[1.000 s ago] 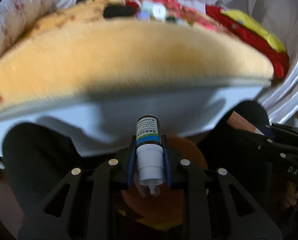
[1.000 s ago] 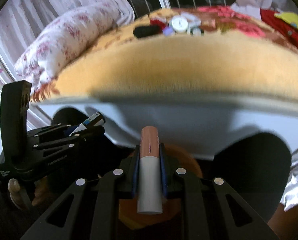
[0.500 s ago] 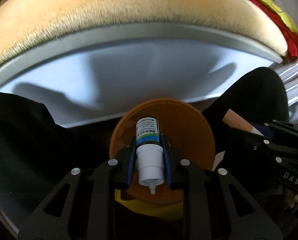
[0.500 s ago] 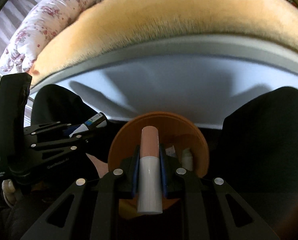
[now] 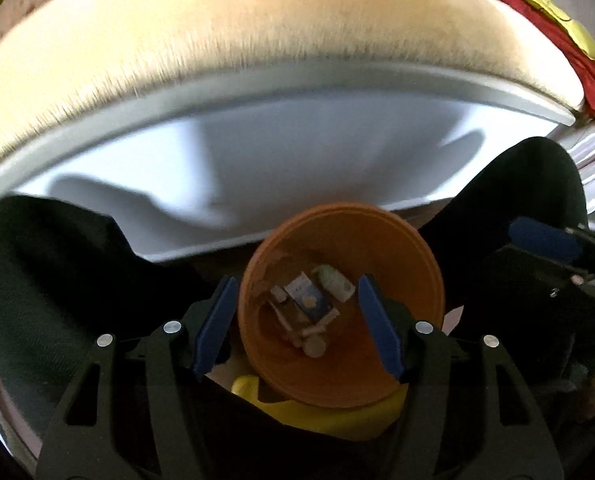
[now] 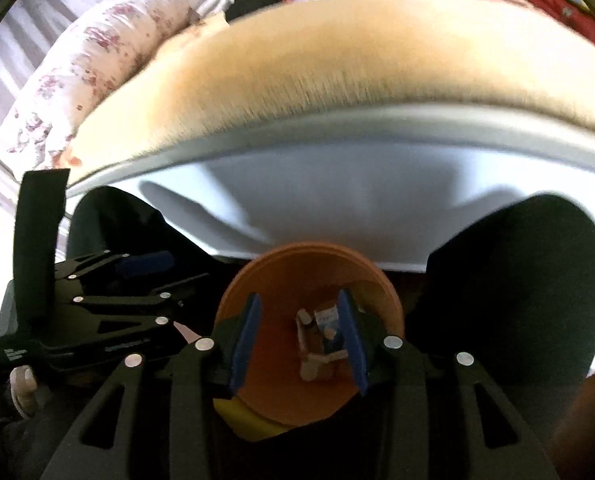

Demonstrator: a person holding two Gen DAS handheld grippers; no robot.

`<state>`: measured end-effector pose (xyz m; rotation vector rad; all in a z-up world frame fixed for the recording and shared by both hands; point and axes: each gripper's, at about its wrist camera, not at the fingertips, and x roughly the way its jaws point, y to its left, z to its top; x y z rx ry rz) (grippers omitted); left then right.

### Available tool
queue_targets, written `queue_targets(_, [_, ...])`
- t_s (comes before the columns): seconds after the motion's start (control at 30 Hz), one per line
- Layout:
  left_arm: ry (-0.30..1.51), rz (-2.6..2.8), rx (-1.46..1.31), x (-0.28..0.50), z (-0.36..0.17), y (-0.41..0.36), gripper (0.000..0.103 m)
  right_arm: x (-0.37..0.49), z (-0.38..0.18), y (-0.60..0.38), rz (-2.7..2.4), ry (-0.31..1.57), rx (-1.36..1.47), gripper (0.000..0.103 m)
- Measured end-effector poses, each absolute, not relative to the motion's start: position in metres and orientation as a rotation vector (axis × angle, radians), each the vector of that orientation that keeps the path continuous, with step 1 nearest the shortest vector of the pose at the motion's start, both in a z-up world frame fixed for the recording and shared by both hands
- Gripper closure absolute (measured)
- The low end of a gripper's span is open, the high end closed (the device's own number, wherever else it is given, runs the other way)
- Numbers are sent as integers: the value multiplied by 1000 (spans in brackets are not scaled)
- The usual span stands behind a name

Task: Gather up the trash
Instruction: 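Grasp the dark green spray bottle with the right gripper while the left grasps the black fuzzy pouch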

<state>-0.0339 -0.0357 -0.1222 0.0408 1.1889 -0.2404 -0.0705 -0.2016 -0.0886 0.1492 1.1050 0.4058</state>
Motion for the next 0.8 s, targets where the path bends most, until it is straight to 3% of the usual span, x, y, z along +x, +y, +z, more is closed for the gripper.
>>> queue_targets(0.1, [1087,-276,67,-38,-92,-36,38,-66,-63,-207,423,1034,158,56])
queue_targets(0.17, [990,-295,66,-40,-62,-32,28,-58,-42,-211,416,971,131,48])
queue_targets(0.23, [916,-316,41,-39,-37,-26,28,-43,-22,-215,383,896,99,44])
queue_targets(0.33, [833,-296,2,-27,-8,-18,23,-10,1,-220,353,818,83,44])
queue_targets(0.8, [851,-187,-114,42,-11,12,23,182,-11,-212,244,865,97,43])
